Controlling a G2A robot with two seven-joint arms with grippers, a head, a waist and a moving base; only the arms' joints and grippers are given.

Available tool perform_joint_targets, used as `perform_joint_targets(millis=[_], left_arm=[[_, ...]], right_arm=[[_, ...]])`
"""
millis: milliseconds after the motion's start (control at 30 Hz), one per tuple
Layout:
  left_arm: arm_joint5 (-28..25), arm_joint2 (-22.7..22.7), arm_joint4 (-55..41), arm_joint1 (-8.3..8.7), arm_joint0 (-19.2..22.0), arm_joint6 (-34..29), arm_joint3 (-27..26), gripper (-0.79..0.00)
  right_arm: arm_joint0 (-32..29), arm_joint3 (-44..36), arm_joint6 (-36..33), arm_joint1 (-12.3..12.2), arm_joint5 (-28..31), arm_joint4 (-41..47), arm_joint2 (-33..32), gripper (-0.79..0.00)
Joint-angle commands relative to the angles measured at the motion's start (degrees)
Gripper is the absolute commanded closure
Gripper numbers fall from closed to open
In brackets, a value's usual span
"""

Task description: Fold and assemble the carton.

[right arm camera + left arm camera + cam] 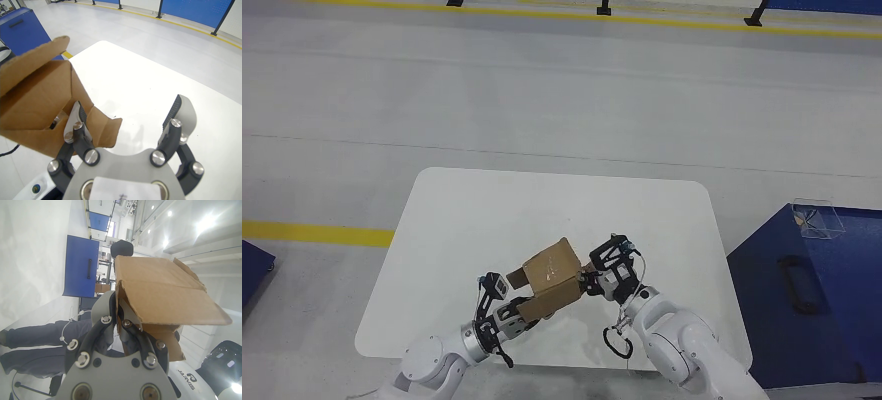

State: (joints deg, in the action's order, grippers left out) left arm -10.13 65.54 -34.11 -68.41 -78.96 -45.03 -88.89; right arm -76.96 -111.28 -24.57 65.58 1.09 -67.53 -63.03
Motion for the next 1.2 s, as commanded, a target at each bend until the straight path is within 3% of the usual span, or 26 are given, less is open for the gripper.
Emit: perform_joint_targets(millis=[0, 233, 500, 633, 767, 1167], left_arm=[[0.01, -0.02, -0.15, 0.0, -0.15, -0.28, -0.15, 0.0], [0.06, 0.35, -0.29, 0.08, -0.56, -0.63, -0.12, 0.0], [-0.11, 0.92, -0.89, 0.19, -1.01, -1.41, -0.26, 0.0], [-0.28, 1.12, -1.23, 0.23, -1.2, -1.82, -0.33, 0.0], [-0.33, 1.16, -1.38, 0.23, -1.2, -2.08, -0.26, 0.0], [0.01, 0.49, -0.96, 0.11, -0.73, -2.06, 0.01, 0.0]], right_arm=[[0.24, 0.29, 0.01, 0.2, -0.37, -0.49, 0.69, -0.785], [0.18, -0.14, -0.09, 0.5, -0.72, 0.58, -0.13, -0.785], [-1.62, -0.64, -0.35, 0.08, -1.11, 5.17, -7.39, -0.785], [-2.51, 1.86, -2.59, -0.18, -0.07, 6.93, -10.08, -0.785], [-2.76, 4.22, -6.03, -0.12, 2.58, 7.7, -8.49, -0.785], [-3.58, 2.46, -9.56, -0.01, 8.25, 23.14, -10.2, -0.785]])
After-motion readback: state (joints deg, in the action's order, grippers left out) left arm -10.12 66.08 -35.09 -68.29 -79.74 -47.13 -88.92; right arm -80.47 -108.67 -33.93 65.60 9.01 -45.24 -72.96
